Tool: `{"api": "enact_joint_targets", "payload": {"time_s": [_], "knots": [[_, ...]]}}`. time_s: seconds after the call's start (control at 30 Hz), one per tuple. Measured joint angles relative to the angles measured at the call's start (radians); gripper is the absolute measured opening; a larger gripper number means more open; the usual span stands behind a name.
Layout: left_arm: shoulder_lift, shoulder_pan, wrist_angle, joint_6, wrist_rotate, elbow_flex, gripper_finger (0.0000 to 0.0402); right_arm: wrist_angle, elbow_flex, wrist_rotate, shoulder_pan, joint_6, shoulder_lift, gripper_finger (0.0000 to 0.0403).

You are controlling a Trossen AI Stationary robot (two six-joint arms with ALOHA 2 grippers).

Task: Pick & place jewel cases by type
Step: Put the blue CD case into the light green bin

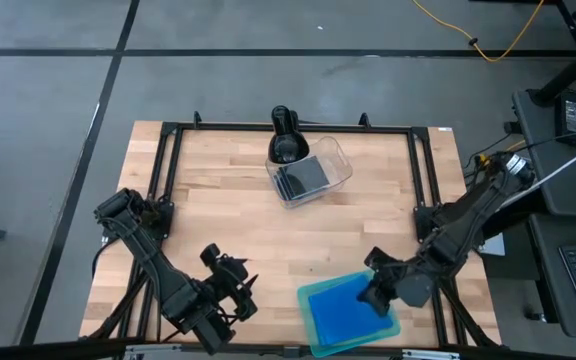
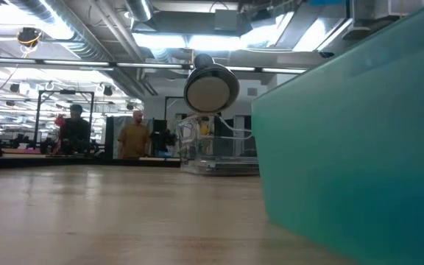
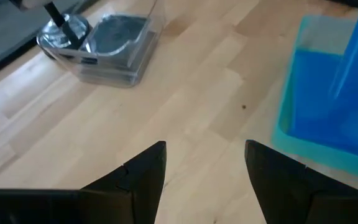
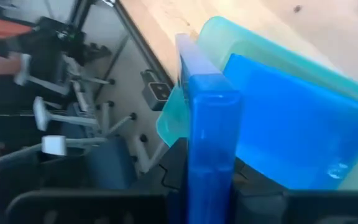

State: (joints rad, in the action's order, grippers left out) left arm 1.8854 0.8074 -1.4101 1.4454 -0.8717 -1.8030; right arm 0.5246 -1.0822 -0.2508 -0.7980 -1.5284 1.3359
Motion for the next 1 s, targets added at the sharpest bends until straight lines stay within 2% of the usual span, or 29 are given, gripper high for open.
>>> {"api": "enact_joint_targets", "payload": {"time_s": [0.17, 0.43, 0.73, 1.0], "knots": [[0.0, 0.0, 0.001, 0.01, 0.039, 0.0, 0.021, -0.161, 0.123, 0.0, 0.0, -0.043, -0.006, 0.0044], [-0.001, 0.003, 0.003, 0.018, 0.055, 0.0, 0.021, -0.239, 0.238, 0.008, -0.006, -0.073, -0.005, 0.0043], [-0.001, 0.0, 0.003, 0.034, 0.043, 0.0, 0.021, -0.352, 0.322, 0.015, -0.006, -0.117, -0.006, 0.0045], [-0.002, -0.01, 0.004, 0.035, 0.036, 0.0, 0.021, -0.346, 0.334, 0.028, -0.006, -0.115, -0.004, 0.0076]]}}
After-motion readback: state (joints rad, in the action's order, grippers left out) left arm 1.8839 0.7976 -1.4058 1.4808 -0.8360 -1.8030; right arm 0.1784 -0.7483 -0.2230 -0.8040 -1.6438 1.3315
